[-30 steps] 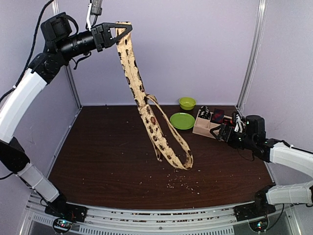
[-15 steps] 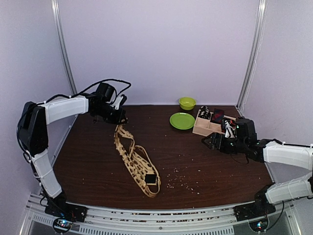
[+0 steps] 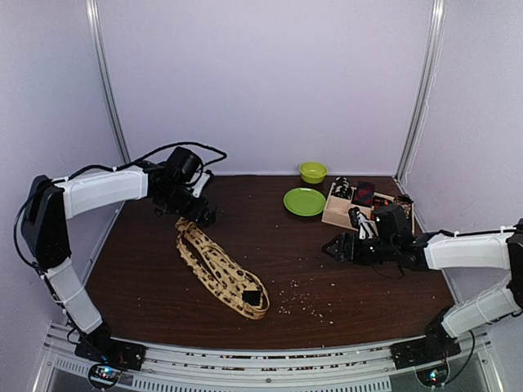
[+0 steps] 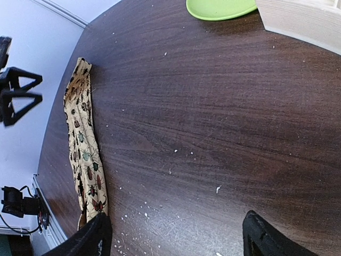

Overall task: Roll the ties
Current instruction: Place the tie at the center of the board, then move the tie to the center of the board.

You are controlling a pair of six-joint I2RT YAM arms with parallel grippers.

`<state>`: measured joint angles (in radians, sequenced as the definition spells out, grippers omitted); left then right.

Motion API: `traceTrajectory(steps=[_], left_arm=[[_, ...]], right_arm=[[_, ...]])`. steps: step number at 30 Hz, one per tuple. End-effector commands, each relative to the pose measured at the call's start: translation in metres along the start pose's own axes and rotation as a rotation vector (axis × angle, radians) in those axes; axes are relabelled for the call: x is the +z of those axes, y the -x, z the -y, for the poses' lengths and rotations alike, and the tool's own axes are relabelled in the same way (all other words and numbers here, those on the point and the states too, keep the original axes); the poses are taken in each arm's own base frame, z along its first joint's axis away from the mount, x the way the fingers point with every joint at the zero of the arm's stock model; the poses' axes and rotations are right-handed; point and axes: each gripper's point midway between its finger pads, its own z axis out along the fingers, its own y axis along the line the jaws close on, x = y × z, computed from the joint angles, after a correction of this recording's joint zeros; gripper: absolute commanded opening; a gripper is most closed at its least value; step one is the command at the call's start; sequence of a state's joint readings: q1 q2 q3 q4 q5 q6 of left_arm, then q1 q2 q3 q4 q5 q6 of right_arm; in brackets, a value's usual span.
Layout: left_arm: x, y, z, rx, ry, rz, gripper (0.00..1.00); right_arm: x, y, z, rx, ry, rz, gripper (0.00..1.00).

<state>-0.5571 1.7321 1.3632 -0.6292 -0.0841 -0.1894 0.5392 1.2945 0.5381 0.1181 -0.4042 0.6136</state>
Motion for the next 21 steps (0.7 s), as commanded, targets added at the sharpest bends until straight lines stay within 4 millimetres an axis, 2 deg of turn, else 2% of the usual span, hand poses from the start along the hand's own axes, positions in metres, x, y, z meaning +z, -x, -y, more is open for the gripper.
traceTrajectory(steps=[1,4,7,12,15,18,21], left_arm=[[-0.03,-0.033,0.111,0.293,-0.26,0.021,0.92],[-0.039,-0.07,0.169,0.411,-0.427,-0.008,0.89],[-0.038,-0.102,0.2,0.467,-0.526,-0.054,0.84],[-0.041,-0.121,0.244,0.51,-0.668,-0.047,0.8],[-0.039,-0.126,0.264,0.527,-0.713,-0.047,0.78],[-0.026,-0.135,0.274,0.535,-0.719,-0.085,0.74],[-0.014,-0.14,0.283,0.554,-0.709,-0.118,0.63]], right_arm=[[0.003,0.015,-0.014,0.002,0.042,0.032,0.84],[0.007,0.014,-0.016,0.003,0.048,0.018,0.84],[0.009,0.012,-0.015,0.009,0.05,0.011,0.84],[0.011,0.008,-0.014,0.016,0.056,-0.001,0.83],[0.012,0.006,-0.014,0.02,0.056,-0.006,0.83],[0.01,0.006,-0.014,0.02,0.057,-0.003,0.83],[0.01,0.007,-0.014,0.018,0.052,-0.002,0.83]])
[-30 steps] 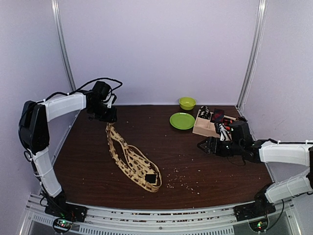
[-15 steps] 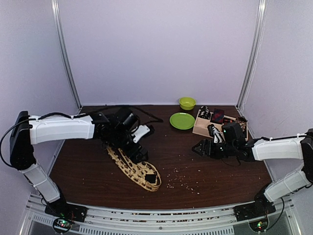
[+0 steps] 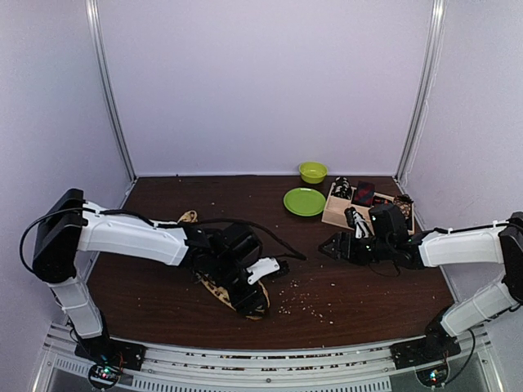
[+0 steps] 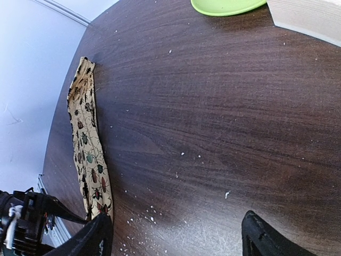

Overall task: Roll the ties
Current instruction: Move the tie to the center of the board.

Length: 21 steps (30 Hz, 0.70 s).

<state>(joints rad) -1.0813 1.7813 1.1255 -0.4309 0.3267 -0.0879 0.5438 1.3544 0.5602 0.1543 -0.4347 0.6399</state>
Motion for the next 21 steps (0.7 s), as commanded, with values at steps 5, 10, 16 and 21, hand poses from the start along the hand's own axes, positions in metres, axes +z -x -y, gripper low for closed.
traceTrajectory(steps=[5,10,16,21], left_arm=[[0.01,0.04,0.012,0.059,-0.019,0.043,0.19],[-0.05,0.063,0.001,0.066,0.069,0.189,0.0],[-0.148,0.043,-0.079,-0.147,0.235,0.378,0.0],[-0.25,-0.005,-0.166,-0.483,0.533,0.59,0.0]], right_arm=[[-0.003,0.009,-0.009,-0.017,0.012,0.024,0.83],[-0.005,0.01,-0.009,-0.018,0.008,0.026,0.82],[-0.001,0.011,-0.021,-0.03,0.038,0.021,0.73],[0.014,0.006,-0.045,-0.073,0.062,-0.014,0.69]])
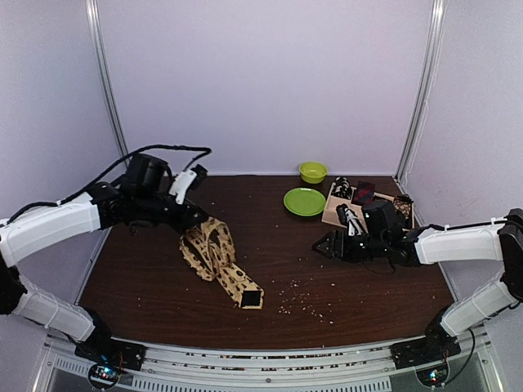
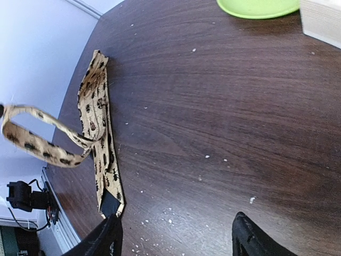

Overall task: Roll the ties
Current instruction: Move the tie to the center of the board.

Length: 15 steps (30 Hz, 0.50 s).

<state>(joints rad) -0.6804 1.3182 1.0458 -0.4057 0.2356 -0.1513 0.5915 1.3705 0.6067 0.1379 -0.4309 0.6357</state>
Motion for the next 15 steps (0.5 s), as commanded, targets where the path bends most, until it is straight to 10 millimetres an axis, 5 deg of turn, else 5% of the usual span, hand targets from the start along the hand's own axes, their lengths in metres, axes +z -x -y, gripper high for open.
traceTrajectory(steps=[1,6,15], left_arm=[[-0.055,0.003,-0.092,-0.259,0.288,0.147,0.0],[-0.113,-0.014,-0.173,-0.48,0.538,0.214,0.0],[-0.094,-0.046,-0.221,-0.594,0.595,0.077,0.0]], right_arm=[[0.013,0.005,-0.029,-0.049,0.035,-0.005,0.68],[0.038,-0.011,-0.068,-0.106,0.084,-0.067,0.64],[0.126,-0.05,-0.189,-0.254,0.186,-0.231,0.57]])
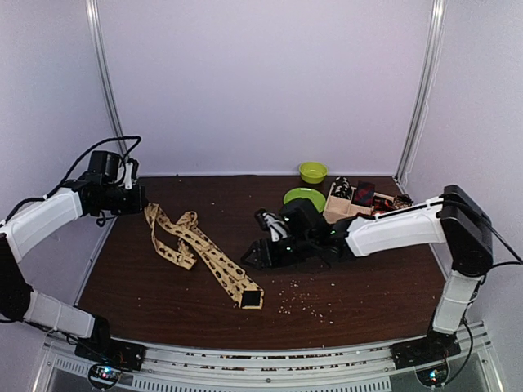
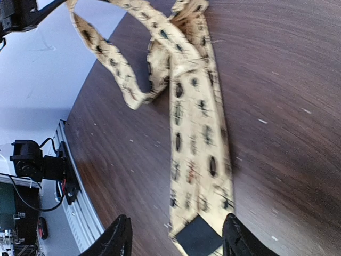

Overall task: Roll the ties
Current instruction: Move the tie to the center of the board.

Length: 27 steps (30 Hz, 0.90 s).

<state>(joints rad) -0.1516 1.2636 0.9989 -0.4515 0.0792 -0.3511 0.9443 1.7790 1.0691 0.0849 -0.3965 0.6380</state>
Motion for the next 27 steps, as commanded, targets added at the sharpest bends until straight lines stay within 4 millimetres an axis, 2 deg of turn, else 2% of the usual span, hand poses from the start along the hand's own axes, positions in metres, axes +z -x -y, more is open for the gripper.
traceTrajectory(steps=[1,3,6,9,13,15,17,21,22,23,27], left_arm=[[0.007,0.01,-0.023,-0.075,0.06,-0.007,0.0],[0.009,0.018,-0.033,-0.1,0.077,0.006,0.0],[0.017,0.028,-0.035,-0.084,0.086,-0.01,0.0],[0.029,0.033,-0.028,-0.051,0.043,-0.042,0.0],[0.035,0.038,-0.012,-0.02,-0.05,-0.05,0.07],[0.034,0.04,-0.009,-0.017,-0.065,-0.041,0.12],[0.032,0.042,-0.006,-0.016,-0.08,-0.033,0.22],[0.024,0.045,-0.003,-0.01,-0.087,-0.013,0.51],[0.021,0.046,-0.003,-0.008,-0.089,-0.002,0.62],[0.018,0.047,-0.001,-0.006,-0.094,0.005,0.68],[0.011,0.046,0.017,0.039,-0.136,0.014,0.84]], right_arm=[[0.05,0.009,-0.051,-0.063,0.021,-0.052,0.56],[0.071,0.012,-0.064,-0.054,0.043,-0.061,0.54],[0.097,0.015,-0.067,-0.016,0.05,-0.071,0.53],[0.121,0.005,-0.049,0.002,-0.012,-0.122,0.52],[0.134,-0.015,-0.015,0.031,-0.118,-0.165,0.5],[0.132,-0.024,-0.004,0.045,-0.147,-0.178,0.49],[0.127,-0.039,0.009,0.061,-0.171,-0.204,0.49],[0.108,-0.072,0.033,0.08,-0.208,-0.264,0.48],[0.101,-0.078,0.039,0.085,-0.215,-0.275,0.47],[0.093,-0.087,0.047,0.091,-0.227,-0.289,0.47],[0.051,-0.116,0.079,0.126,-0.272,-0.325,0.46]])
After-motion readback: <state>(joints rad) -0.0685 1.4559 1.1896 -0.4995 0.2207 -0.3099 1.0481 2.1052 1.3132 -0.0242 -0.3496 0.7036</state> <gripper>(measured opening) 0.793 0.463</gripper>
